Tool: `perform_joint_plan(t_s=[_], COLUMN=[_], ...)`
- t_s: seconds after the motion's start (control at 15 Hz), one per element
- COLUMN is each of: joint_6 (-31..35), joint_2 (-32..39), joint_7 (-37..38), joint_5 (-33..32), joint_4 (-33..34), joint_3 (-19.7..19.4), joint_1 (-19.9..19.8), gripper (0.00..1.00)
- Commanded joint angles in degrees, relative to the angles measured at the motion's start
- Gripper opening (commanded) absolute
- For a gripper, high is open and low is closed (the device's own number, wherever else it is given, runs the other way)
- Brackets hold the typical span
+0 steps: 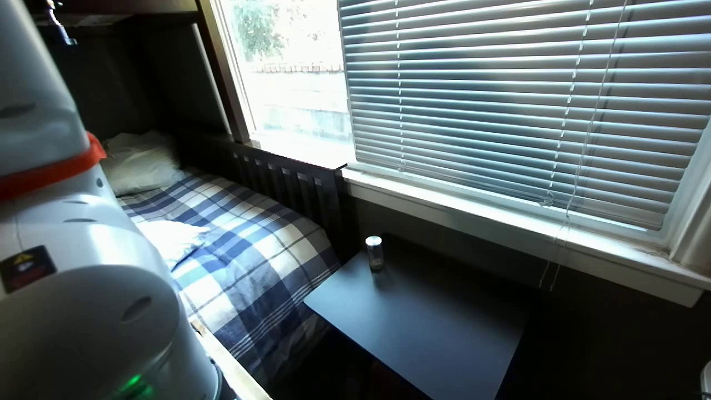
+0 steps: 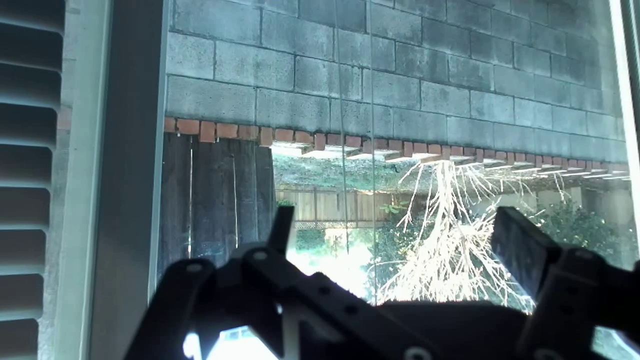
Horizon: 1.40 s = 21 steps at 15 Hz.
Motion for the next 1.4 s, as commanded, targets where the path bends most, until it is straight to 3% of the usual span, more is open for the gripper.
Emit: perform_joint_plan(t_s=[0.0, 0.47, 0.53, 0.6, 0.8, 0.87, 1.13, 1.33], joint_6=[0.49, 2.45, 2.80, 3.14, 3.32, 3.20, 3.15, 2.64], joint_2=[2.38, 8.89, 9.60, 10.19, 11.56, 11.85, 12.87, 13.06], joint_7=[-2.18, -9.64, -10.72, -11.82, -14.35, -14.45, -15.65, -15.73], joint_5=[0.35, 3.92, 4.48, 5.17, 7.18, 6.70, 7.03, 6.32], joint_4=[2.40, 9.08, 9.89, 10.62, 12.50, 12.62, 13.90, 14.51], joint_3=[-7.53, -18.29, -19.38, -20.35, -22.55, -19.94, -19.81, -20.12], joint_1=[8.07, 19.07, 20.15, 21.08, 23.21, 20.89, 20.89, 20.99], gripper=[1.00, 1.00, 0.75, 0.74, 0.49, 0.42, 0.27, 0.35])
